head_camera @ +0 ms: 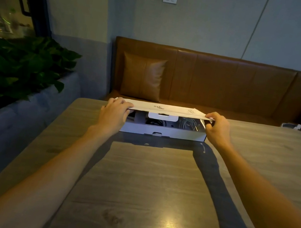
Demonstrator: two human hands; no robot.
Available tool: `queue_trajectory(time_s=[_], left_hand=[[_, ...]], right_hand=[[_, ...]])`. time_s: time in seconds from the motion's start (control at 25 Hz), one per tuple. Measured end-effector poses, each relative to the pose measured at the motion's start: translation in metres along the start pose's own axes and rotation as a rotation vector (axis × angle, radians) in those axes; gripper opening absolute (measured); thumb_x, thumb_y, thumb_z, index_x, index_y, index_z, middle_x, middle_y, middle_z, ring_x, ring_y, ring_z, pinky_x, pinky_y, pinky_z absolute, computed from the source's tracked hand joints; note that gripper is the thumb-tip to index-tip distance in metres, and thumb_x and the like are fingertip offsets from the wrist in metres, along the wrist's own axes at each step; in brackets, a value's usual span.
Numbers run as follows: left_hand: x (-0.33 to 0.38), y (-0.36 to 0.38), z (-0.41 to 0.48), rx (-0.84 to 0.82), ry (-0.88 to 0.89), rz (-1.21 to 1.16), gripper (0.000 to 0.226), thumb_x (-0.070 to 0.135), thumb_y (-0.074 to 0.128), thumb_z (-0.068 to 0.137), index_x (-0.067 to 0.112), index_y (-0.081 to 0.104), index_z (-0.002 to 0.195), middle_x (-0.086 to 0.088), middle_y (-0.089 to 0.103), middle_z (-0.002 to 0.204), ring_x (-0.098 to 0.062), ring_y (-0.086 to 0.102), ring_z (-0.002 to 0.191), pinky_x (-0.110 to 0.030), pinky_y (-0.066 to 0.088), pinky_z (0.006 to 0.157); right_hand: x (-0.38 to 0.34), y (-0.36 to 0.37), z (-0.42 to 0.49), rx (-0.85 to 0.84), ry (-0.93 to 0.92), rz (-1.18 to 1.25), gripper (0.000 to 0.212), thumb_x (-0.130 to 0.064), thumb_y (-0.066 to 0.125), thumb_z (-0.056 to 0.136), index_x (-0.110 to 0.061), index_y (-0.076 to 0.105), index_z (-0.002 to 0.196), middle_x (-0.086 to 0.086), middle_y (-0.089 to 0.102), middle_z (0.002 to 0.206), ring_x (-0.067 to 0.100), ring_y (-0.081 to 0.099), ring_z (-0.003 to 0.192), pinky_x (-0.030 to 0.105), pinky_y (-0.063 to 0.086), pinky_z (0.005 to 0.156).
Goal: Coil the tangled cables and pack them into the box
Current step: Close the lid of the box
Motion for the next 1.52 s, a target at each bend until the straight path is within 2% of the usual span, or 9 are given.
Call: queue_trajectory(time_s=[0.16, 0.36, 0.56, 0.8, 0.92, 1.04, 1.2, 1.36, 1.52], left_hand=[[-0.011, 0.017, -0.010, -0.107, 0.023, -0.026, 0.031, 0.022, 0.056, 0.101, 0.021, 0.066, 0.130, -0.003, 0.062, 0.127, -0.022, 0.053, 0.114, -0.029, 0.047, 0.091], [-0.019, 0.034, -0.023, -0.137, -0.059, -0.057, 0.038, 0.015, 0.060, 0.098, 0.023, 0.063, 0.135, -0.003, 0.058, 0.134, -0.023, 0.051, 0.118, -0.028, 0.045, 0.098], [-0.034, 0.043, -0.031, -0.127, -0.188, -0.087, 0.059, -0.002, 0.062, 0.094, 0.028, 0.054, 0.144, -0.007, 0.042, 0.152, -0.029, 0.041, 0.136, -0.039, 0.043, 0.108], [-0.053, 0.044, -0.047, -0.060, -0.411, -0.206, 0.063, 0.001, 0.059, 0.096, 0.028, 0.042, 0.151, -0.011, 0.054, 0.138, -0.029, 0.056, 0.117, -0.041, 0.055, 0.093], [-0.054, 0.039, -0.053, 0.050, -0.416, -0.243, 0.055, 0.005, 0.061, 0.096, 0.018, 0.047, 0.148, -0.011, 0.054, 0.134, -0.029, 0.056, 0.120, -0.035, 0.054, 0.087], [-0.053, 0.036, -0.052, 0.023, -0.416, -0.157, 0.057, 0.008, 0.065, 0.095, 0.020, 0.047, 0.149, -0.011, 0.056, 0.130, -0.030, 0.058, 0.115, -0.036, 0.056, 0.086], [-0.050, 0.035, -0.050, -0.020, -0.367, -0.057, 0.059, 0.009, 0.066, 0.095, 0.021, 0.047, 0.149, -0.010, 0.059, 0.130, -0.028, 0.061, 0.112, -0.034, 0.056, 0.085], [-0.049, 0.031, -0.050, -0.001, -0.343, -0.069, 0.056, 0.007, 0.066, 0.094, 0.019, 0.050, 0.147, -0.010, 0.059, 0.129, -0.027, 0.058, 0.116, -0.033, 0.054, 0.085], [-0.048, 0.030, -0.048, 0.005, -0.319, -0.064, 0.057, 0.005, 0.066, 0.093, 0.017, 0.049, 0.146, -0.010, 0.059, 0.131, -0.027, 0.058, 0.117, -0.038, 0.054, 0.090]], right_hand=[[0.009, 0.008, -0.011, -0.074, -0.029, -0.075, 0.028, 0.003, 0.063, 0.093, -0.007, 0.068, 0.119, 0.019, 0.062, 0.130, 0.034, 0.062, 0.117, 0.044, 0.058, 0.092], [0.013, 0.016, -0.013, -0.112, -0.086, -0.150, 0.028, 0.005, 0.066, 0.090, -0.004, 0.070, 0.116, 0.019, 0.064, 0.127, 0.034, 0.061, 0.117, 0.042, 0.056, 0.096], [0.025, 0.028, -0.021, -0.118, -0.026, -0.151, 0.033, 0.004, 0.064, 0.092, -0.006, 0.066, 0.123, 0.017, 0.063, 0.130, 0.032, 0.059, 0.119, 0.038, 0.051, 0.098], [0.029, 0.028, -0.034, -0.096, 0.027, -0.081, 0.042, 0.004, 0.060, 0.094, -0.010, 0.060, 0.133, 0.015, 0.058, 0.139, 0.033, 0.054, 0.129, 0.039, 0.051, 0.101], [0.019, 0.030, -0.044, -0.047, -0.038, -0.120, 0.031, 0.001, 0.056, 0.097, -0.011, 0.060, 0.126, 0.013, 0.059, 0.136, 0.030, 0.056, 0.124, 0.035, 0.051, 0.095], [0.011, 0.028, -0.050, -0.018, -0.116, -0.175, 0.020, -0.002, 0.055, 0.098, -0.013, 0.058, 0.114, 0.011, 0.061, 0.130, 0.026, 0.057, 0.115, 0.030, 0.049, 0.086], [0.009, 0.031, -0.054, -0.061, -0.213, -0.284, 0.018, -0.011, 0.057, 0.097, -0.015, 0.050, 0.113, 0.012, 0.058, 0.132, 0.024, 0.057, 0.110, 0.036, 0.057, 0.085], [0.009, 0.037, -0.048, -0.085, -0.178, -0.362, 0.024, -0.015, 0.058, 0.098, -0.018, 0.044, 0.117, 0.011, 0.057, 0.125, 0.015, 0.050, 0.097, 0.029, 0.053, 0.079], [0.012, 0.038, -0.044, -0.103, -0.145, -0.340, 0.021, -0.015, 0.055, 0.100, -0.018, 0.044, 0.118, 0.011, 0.057, 0.123, 0.015, 0.050, 0.095, 0.028, 0.051, 0.078]])
Point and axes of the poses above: each hand's wrist, its own z-axis towards the middle knuckle, its own y-axis out of the palm, x = y × z, the point moved 5 cm from there along z, towards the middle knuckle
